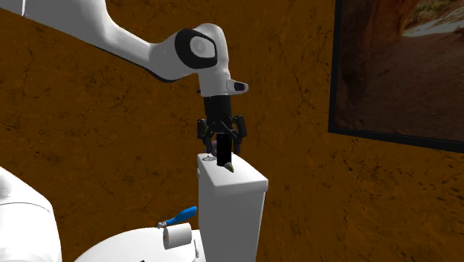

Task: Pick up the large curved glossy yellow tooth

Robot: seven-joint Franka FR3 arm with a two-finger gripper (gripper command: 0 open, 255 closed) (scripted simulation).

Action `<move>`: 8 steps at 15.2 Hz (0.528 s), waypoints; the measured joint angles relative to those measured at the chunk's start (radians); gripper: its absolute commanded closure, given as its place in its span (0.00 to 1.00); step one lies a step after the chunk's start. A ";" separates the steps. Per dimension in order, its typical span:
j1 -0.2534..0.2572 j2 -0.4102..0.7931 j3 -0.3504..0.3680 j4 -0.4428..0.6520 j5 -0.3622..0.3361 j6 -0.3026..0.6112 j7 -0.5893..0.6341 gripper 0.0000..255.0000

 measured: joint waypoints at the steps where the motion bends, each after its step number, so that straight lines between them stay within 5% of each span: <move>1: 0.007 0.037 -0.005 0.010 0.001 0.029 -0.024 0.00; 8: 0.064 0.275 0.001 0.146 0.033 0.147 -0.165 0.00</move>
